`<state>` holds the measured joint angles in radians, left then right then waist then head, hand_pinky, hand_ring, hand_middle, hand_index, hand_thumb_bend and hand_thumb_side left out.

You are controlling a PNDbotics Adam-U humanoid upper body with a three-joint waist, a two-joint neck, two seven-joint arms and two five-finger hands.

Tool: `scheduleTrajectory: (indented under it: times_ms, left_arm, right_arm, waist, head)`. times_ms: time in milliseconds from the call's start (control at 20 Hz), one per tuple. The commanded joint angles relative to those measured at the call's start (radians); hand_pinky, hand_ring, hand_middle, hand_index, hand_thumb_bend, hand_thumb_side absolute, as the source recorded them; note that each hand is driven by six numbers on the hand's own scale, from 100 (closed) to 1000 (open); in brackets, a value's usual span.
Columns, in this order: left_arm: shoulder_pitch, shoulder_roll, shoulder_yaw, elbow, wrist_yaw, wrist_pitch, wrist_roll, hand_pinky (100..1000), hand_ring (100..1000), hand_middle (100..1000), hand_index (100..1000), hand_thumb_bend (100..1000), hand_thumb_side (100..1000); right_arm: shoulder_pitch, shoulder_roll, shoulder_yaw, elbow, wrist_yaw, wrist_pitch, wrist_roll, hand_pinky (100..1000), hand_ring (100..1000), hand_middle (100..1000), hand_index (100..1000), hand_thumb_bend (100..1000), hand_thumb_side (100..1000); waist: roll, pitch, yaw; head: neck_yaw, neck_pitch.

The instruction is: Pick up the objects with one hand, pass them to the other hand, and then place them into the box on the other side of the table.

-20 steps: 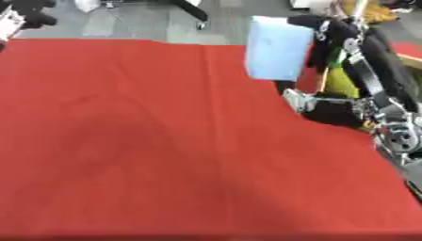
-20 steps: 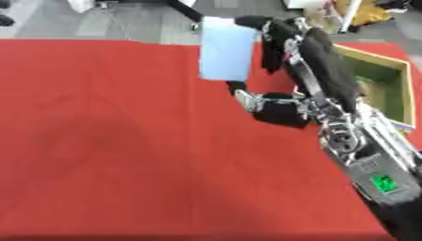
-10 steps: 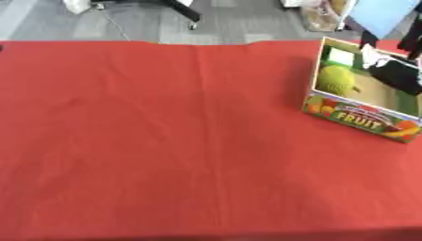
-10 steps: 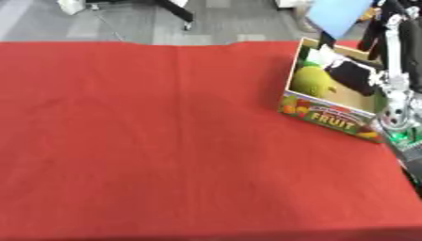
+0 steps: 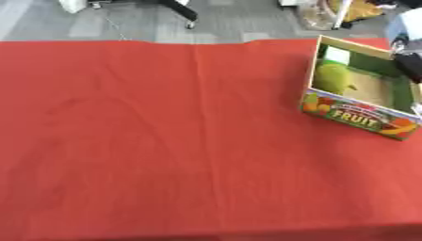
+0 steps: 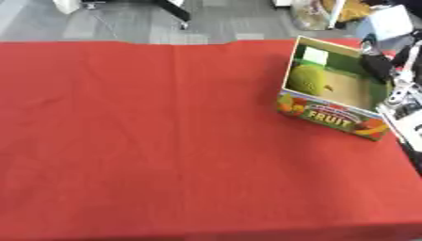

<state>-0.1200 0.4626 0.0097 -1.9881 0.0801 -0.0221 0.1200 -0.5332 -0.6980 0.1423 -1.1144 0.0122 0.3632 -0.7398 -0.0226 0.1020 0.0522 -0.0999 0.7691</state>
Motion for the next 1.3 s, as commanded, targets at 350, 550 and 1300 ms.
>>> scheduleTrajectory:
  times_ms: [350, 550, 1300]
  left_arm:
    - [-0.020, -0.047, -0.017, -0.012, -0.014, -0.021, -0.029, 893, 728, 737, 819, 398, 719]
    - [-0.017, -0.060, -0.019, -0.012, -0.015, -0.023, -0.038, 893, 727, 736, 819, 397, 722]
    - [-0.003, -0.082, -0.025, -0.012, -0.012, -0.006, -0.050, 895, 725, 734, 821, 395, 735]
  right_arm:
    - [-0.093, -0.002, -0.042, 0.318, 0.046, 0.019, 0.045, 350, 505, 347, 770, 100, 618]
    - [-0.096, 0.007, -0.051, 0.366, 0.043, 0.012, 0.053, 360, 518, 369, 871, 100, 717]
    - [-0.045, -0.041, -0.026, 0.142, 0.224, -0.166, 0.248, 446, 570, 423, 972, 214, 657]
  waist:
    - [-0.001, -0.014, 0.027]
    - [-0.002, -0.015, 0.035]
    - [0.000, -0.019, 0.032]
  head:
    - [-0.035, 0.001]
    - [-0.037, 0.001]
    - [-0.031, 0.001]
